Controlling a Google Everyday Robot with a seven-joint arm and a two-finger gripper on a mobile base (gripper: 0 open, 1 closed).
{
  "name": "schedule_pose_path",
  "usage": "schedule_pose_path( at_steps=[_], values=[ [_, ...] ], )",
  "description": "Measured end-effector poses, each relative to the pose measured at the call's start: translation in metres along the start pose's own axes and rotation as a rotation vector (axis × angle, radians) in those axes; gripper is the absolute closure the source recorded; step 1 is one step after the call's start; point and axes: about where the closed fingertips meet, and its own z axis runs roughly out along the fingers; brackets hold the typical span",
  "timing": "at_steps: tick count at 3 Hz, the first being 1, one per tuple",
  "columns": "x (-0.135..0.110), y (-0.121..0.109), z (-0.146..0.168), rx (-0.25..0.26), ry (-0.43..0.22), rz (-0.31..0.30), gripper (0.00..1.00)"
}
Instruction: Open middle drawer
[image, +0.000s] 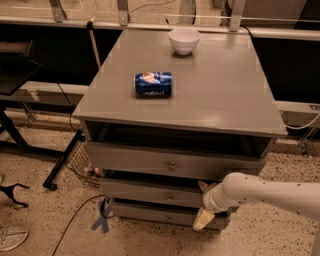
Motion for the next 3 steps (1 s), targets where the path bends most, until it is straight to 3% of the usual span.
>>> schedule_pose_path(
  at_steps=[1, 2, 3],
  values=[
    [0.001, -0.009, 0.009, -0.001, -0.003, -0.004, 0.00],
    [0.004, -0.014, 0.018, -0.007, -0.004, -0.003, 0.18],
    [0.002, -0.016, 0.021, -0.016, -0.009, -0.016, 0.49]
  ],
)
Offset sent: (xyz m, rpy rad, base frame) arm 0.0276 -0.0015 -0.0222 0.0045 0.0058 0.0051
